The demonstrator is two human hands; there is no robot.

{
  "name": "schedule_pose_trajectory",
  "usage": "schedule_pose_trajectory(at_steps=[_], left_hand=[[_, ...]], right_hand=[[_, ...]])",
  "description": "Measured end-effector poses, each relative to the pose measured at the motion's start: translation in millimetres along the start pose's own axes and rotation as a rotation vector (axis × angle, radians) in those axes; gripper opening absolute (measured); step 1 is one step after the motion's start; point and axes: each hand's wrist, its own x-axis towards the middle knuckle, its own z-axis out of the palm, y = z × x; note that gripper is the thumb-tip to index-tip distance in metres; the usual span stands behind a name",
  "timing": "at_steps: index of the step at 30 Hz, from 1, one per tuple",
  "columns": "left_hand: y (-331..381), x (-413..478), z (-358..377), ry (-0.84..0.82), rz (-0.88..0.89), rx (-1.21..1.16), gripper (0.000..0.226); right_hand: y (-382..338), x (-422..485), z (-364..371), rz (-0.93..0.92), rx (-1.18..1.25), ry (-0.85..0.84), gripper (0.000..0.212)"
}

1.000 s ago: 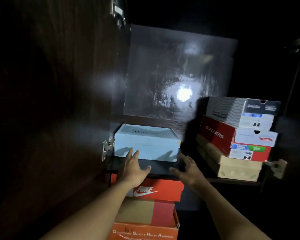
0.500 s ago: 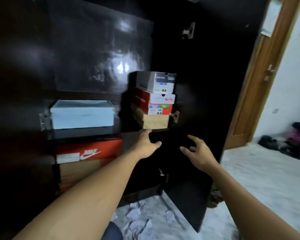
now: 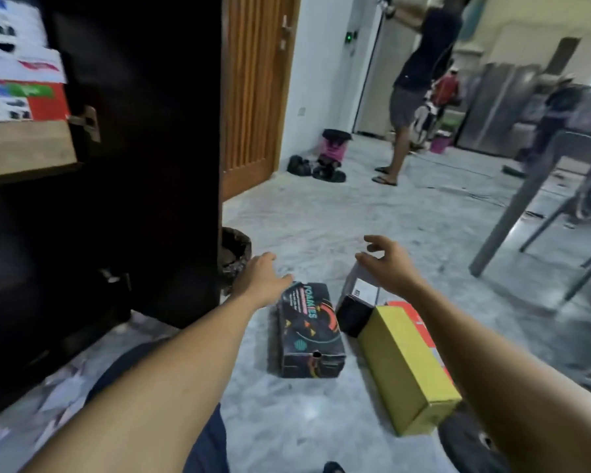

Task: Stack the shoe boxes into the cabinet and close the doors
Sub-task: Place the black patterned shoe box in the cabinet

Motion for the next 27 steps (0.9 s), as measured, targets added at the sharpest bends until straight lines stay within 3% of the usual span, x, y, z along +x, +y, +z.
schedule_pose_trajectory(at_steps=[13, 15, 20, 25, 27], left_hand=[[33, 51, 171, -0.404, 0.157, 0.152, 0.057], [21, 61, 178, -0.414, 0.099, 0.167, 0.062], [-17, 75, 203, -0.41, -0.076, 0.189, 0.047], [-48, 79, 235, -0.402, -0.203, 0.1, 0.073], [-59, 79, 243, -0.397, -0.259, 0.056, 0.069]], right_hand=[[210, -44, -6, 0.4, -0.037, 0.059, 0.051], [232, -49, 11, 0.442, -0.035, 0.017, 0.051], [254, -49, 69, 0.407, 0.007, -0.059, 0.047], [244, -40, 127, 0.359, 0.04, -0.226, 0.05], [238, -38, 149, 0.345, 0.061, -0.289, 0.053]])
